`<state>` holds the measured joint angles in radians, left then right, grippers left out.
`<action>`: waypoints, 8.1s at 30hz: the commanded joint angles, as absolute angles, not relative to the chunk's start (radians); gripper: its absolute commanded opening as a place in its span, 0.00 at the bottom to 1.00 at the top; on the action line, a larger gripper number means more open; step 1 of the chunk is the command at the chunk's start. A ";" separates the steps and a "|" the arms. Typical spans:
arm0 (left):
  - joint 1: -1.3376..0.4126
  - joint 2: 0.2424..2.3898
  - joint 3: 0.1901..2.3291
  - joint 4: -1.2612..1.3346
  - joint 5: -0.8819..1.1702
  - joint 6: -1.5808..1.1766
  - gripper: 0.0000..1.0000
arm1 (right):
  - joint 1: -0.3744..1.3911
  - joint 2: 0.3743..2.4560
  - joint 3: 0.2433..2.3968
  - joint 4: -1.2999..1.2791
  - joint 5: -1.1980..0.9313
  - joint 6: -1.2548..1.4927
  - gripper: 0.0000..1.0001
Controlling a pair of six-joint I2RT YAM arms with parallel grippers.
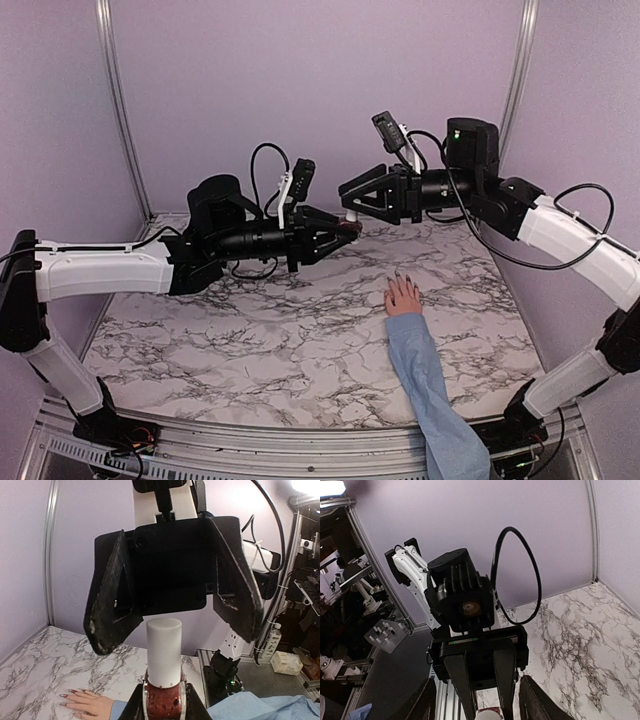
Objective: Paint the nails
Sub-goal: Screw the nail polish bottle, then place the nail polish bottle at the center of the board.
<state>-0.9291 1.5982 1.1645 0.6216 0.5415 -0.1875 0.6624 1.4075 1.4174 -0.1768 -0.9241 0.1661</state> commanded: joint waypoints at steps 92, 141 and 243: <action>-1.019 1.515 1.092 0.657 -0.050 0.030 0.00 | 0.706 1.423 1.442 -0.091 -0.479 0.305 0.57; -0.932 1.506 1.111 0.708 0.204 -0.151 0.00 | 0.755 1.498 1.578 -0.325 -0.673 0.127 0.00; -0.686 0.996 0.921 -0.072 -0.492 -0.422 0.99 | 0.772 1.849 1.510 0.080 -0.158 0.027 0.00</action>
